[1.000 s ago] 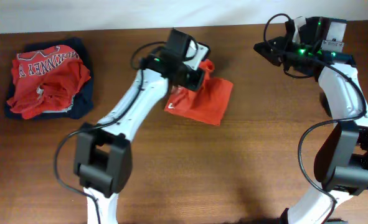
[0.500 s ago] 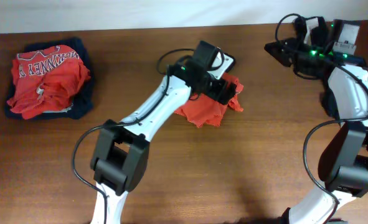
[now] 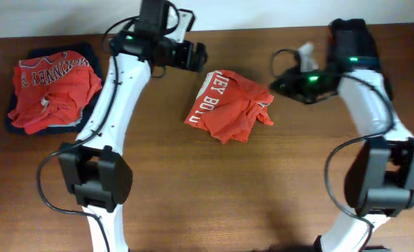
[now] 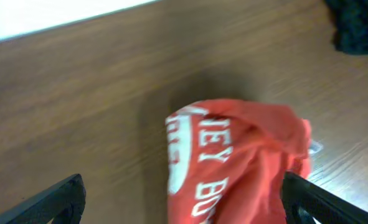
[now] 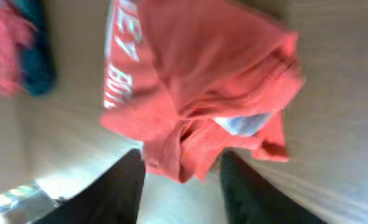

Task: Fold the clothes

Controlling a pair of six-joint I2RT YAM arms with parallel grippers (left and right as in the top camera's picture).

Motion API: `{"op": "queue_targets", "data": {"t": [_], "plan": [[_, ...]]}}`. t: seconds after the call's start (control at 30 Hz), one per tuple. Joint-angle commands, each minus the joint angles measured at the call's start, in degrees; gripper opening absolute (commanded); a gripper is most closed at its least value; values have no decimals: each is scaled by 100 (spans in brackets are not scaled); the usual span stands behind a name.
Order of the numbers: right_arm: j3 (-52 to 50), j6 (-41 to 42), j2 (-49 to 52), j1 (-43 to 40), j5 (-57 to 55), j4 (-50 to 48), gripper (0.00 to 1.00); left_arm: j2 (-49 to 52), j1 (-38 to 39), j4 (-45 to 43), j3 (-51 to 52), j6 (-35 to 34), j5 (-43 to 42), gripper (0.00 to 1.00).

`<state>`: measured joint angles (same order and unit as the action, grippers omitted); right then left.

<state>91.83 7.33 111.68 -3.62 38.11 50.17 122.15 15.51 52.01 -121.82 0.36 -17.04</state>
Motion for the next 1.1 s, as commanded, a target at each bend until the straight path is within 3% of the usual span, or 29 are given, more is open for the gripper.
{"op": "queue_targets", "data": {"t": [0.0, 0.2, 0.3, 0.5, 0.57, 0.9, 1.07], "plan": [[44, -697, -105, 743, -1978, 2, 53, -151, -234, 133, -63, 26, -7, 99], [42, -857, -39, 1572, -3617, -192, 57, -153, -538, 240, -63, 31, -4, 99], [42, -861, 61, 1676, -3777, -293, 56, -151, -555, 308, -63, 52, 26, 99], [39, -841, 262, 1722, -3727, -407, 33, -151, -555, 321, -63, 70, 39, 99], [39, -841, 282, 1722, -3727, -415, 31, -151, -555, 326, -63, 70, 37, 99], [33, -846, 326, 1753, -3335, -431, 38, -151, -566, 350, -63, 70, 39, 99], [33, -1353, 330, 1897, -3344, -481, 46, -151, -522, 361, -63, 184, 44, 99]]}}
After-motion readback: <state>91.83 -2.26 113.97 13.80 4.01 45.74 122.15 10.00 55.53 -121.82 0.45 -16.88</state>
